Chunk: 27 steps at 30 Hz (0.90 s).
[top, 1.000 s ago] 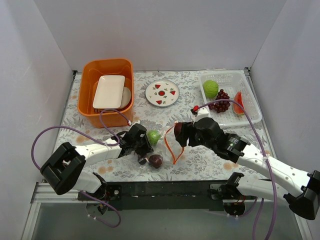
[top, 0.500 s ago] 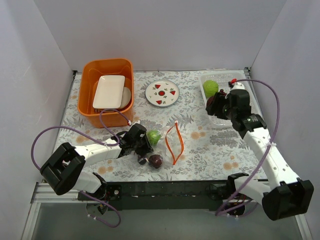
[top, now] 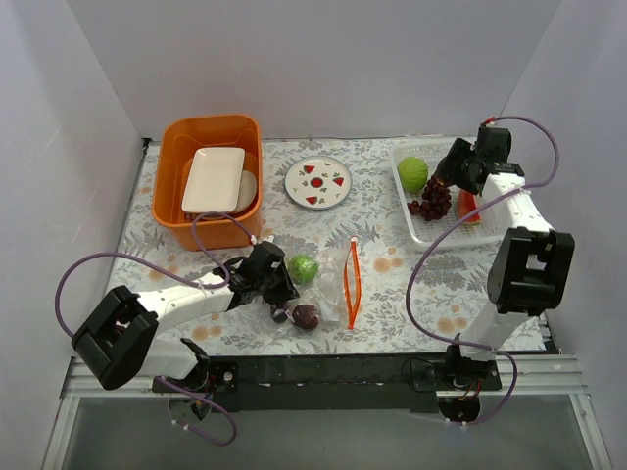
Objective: Open the zip-top bag and remove the fake food
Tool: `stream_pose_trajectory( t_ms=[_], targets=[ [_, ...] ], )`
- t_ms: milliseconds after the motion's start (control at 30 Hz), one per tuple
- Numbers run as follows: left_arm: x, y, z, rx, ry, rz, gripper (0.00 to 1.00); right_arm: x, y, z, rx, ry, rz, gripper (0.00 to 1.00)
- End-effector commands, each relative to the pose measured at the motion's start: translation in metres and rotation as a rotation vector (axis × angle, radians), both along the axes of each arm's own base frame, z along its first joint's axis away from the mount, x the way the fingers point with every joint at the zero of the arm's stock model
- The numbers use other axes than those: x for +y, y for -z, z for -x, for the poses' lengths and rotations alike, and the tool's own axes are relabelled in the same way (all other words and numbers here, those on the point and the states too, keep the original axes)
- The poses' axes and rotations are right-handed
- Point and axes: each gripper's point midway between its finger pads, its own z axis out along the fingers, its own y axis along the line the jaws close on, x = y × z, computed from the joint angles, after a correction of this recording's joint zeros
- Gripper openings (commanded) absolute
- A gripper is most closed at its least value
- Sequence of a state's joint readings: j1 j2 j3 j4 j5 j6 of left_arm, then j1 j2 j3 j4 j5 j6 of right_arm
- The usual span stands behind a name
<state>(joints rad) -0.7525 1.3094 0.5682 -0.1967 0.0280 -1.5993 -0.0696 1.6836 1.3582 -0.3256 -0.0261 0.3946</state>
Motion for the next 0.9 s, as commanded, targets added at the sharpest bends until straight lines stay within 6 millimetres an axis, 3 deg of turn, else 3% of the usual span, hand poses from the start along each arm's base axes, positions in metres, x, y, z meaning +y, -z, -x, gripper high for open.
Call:
stream_pose_trajectory(
  t_ms=[0, 33, 133, 233, 367, 433, 467, 500, 533, 567, 600, 633, 667, 733, 767, 833, 867],
  targets=[
    [-0.006, -0.025, -0.007, -0.049, 0.016, 0.042, 0.04, -0.007, -0.007, -0.038, -0.031, 0.011, -0.006, 0.65],
    [-0.007, -0.028, -0.007, -0.053, 0.020, 0.048, 0.04, -0.006, -0.005, -0.042, -0.032, 0.002, -0.012, 0.73],
    [-0.010, -0.037, -0.008, -0.076, 0.032, 0.076, 0.04, -0.005, 0.000, -0.038, -0.015, -0.013, -0.009, 0.84],
    [-0.013, -0.045, -0.008, -0.088, 0.040, 0.093, 0.06, -0.006, -0.005, -0.026, -0.033, -0.019, 0.008, 0.88],
    [-0.011, -0.053, -0.008, -0.102, 0.038, 0.098, 0.10, -0.008, -0.022, -0.007, -0.054, -0.019, 0.036, 0.89],
    [-0.009, -0.059, -0.007, -0.115, 0.033, 0.104, 0.13, 0.002, -0.020, 0.010, -0.020, -0.044, 0.010, 0.87],
    [-0.007, -0.059, -0.006, -0.110, 0.027, 0.098, 0.13, 0.007, -0.033, 0.021, -0.050, -0.056, 0.000, 0.84],
    [-0.004, -0.058, -0.005, -0.111, 0.024, 0.095, 0.14, 0.023, -0.023, 0.034, -0.040, -0.091, -0.016, 0.82],
    [-0.002, -0.061, -0.004, -0.118, 0.018, 0.098, 0.14, 0.037, -0.021, 0.046, -0.046, -0.126, -0.044, 0.72],
    [0.000, -0.060, -0.002, -0.113, 0.015, 0.092, 0.14, 0.049, -0.039, 0.061, -0.100, -0.154, -0.053, 0.66],
    [0.002, -0.059, -0.001, -0.112, 0.010, 0.091, 0.14, 0.081, -0.039, 0.075, -0.108, -0.233, -0.067, 0.59],
    [0.004, -0.059, 0.003, -0.111, 0.012, 0.098, 0.14, 0.092, -0.018, 0.095, -0.070, -0.245, -0.075, 0.49],
    [0.004, -0.059, 0.006, -0.105, 0.017, 0.103, 0.14, 0.103, -0.031, 0.111, -0.117, -0.268, -0.082, 0.45],
    [0.007, -0.056, 0.012, -0.089, 0.021, 0.106, 0.13, 0.140, -0.009, 0.146, -0.110, -0.371, -0.144, 0.37],
    [0.006, -0.059, 0.016, -0.085, 0.031, 0.124, 0.13, 0.152, -0.018, 0.161, -0.143, -0.388, -0.204, 0.35],
    [0.007, -0.057, 0.023, -0.065, 0.030, 0.144, 0.11, 0.179, -0.016, 0.188, -0.145, -0.475, -0.263, 0.32],
    [0.005, -0.058, 0.028, -0.055, 0.047, 0.162, 0.10, 0.188, -0.006, 0.198, -0.120, -0.488, -0.294, 0.32]
  ],
)
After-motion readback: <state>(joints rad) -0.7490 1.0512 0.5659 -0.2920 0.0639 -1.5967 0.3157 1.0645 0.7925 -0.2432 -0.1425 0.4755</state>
